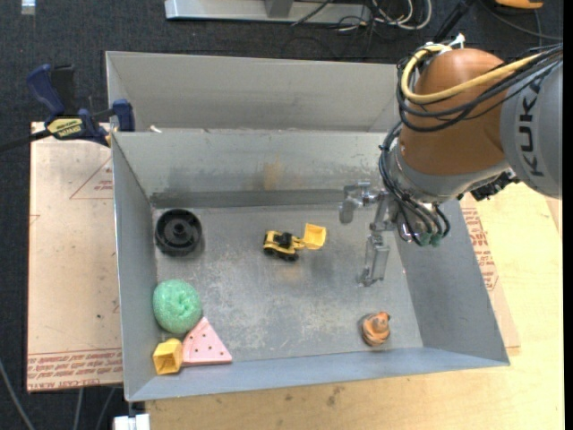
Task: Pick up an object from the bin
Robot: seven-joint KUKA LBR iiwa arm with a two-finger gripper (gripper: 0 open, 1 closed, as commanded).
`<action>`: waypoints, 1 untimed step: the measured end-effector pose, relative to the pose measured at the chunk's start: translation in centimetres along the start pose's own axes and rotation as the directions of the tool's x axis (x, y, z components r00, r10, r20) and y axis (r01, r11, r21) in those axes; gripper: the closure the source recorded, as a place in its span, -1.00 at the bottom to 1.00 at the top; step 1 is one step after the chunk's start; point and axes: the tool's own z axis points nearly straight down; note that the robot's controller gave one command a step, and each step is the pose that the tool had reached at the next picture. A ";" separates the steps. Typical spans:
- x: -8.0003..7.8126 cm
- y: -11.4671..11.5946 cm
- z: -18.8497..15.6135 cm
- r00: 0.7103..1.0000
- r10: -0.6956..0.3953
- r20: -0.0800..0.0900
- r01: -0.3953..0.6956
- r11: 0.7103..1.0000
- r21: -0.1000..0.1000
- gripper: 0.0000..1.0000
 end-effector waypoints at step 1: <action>-0.1 0.0 -0.5 1.000 0.000 0.008 0.000 1.000 0.000 -1.00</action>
Offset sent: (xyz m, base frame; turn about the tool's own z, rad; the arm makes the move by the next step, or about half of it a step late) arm 0.0587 0.0600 -0.1186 -0.1912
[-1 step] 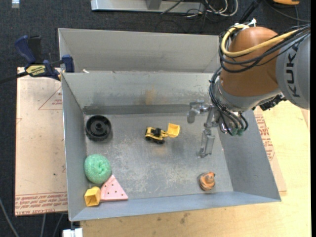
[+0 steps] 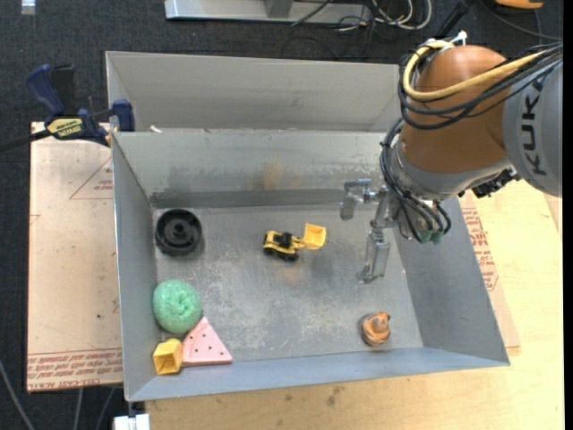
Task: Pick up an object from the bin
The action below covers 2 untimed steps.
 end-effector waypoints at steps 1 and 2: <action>-2.3 2.2 4.3 0.998 -0.070 0.007 0.070 0.998 0.001 -1.00; -5.5 4.7 10.9 0.980 -0.199 0.006 0.199 0.980 0.001 -1.00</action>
Offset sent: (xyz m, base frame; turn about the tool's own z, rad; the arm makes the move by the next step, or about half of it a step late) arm 0.0561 0.0494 -0.1154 -0.2050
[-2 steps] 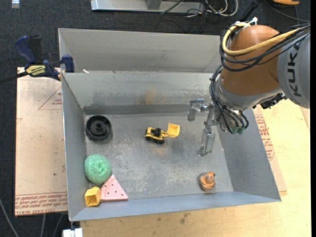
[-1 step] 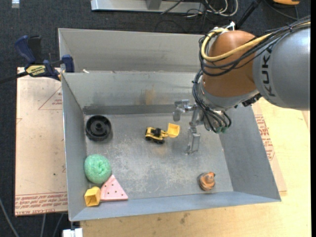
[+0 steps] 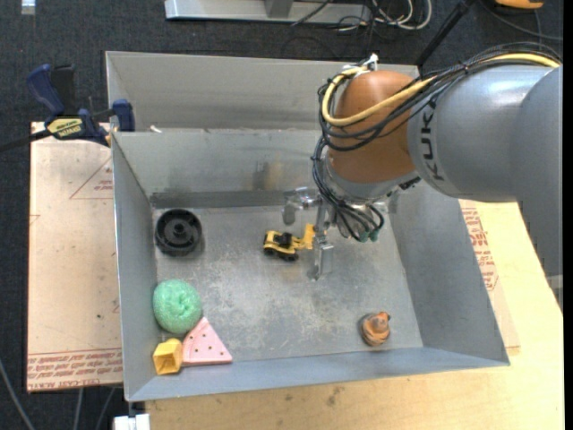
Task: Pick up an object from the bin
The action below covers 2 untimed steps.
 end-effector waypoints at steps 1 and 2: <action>-0.3 0.3 2.1 1.000 -0.008 -0.008 0.008 1.000 -0.003 -1.00; -1.3 0.3 4.5 0.995 0.099 -0.005 -0.099 0.995 -0.001 1.00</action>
Offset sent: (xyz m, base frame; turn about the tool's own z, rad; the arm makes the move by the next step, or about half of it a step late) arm 0.0121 0.0045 -0.0442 0.0998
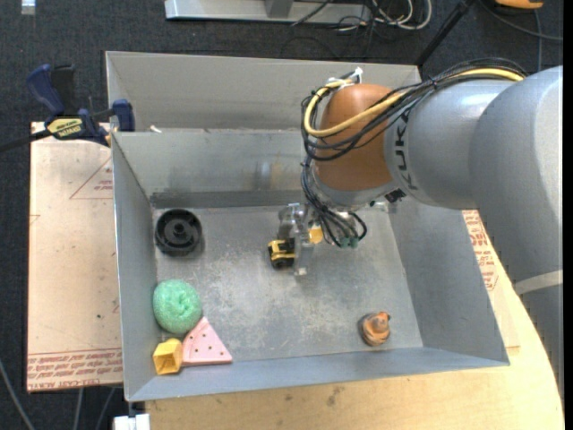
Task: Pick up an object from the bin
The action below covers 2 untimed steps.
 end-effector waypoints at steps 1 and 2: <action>0.0 0.0 0.0 1.000 0.001 0.000 -0.001 1.000 0.000 1.00; 0.0 0.0 0.0 1.000 0.001 0.000 -0.001 1.000 0.000 1.00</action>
Offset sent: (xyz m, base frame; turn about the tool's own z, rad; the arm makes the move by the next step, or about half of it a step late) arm 0.0000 0.0000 0.0000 0.0000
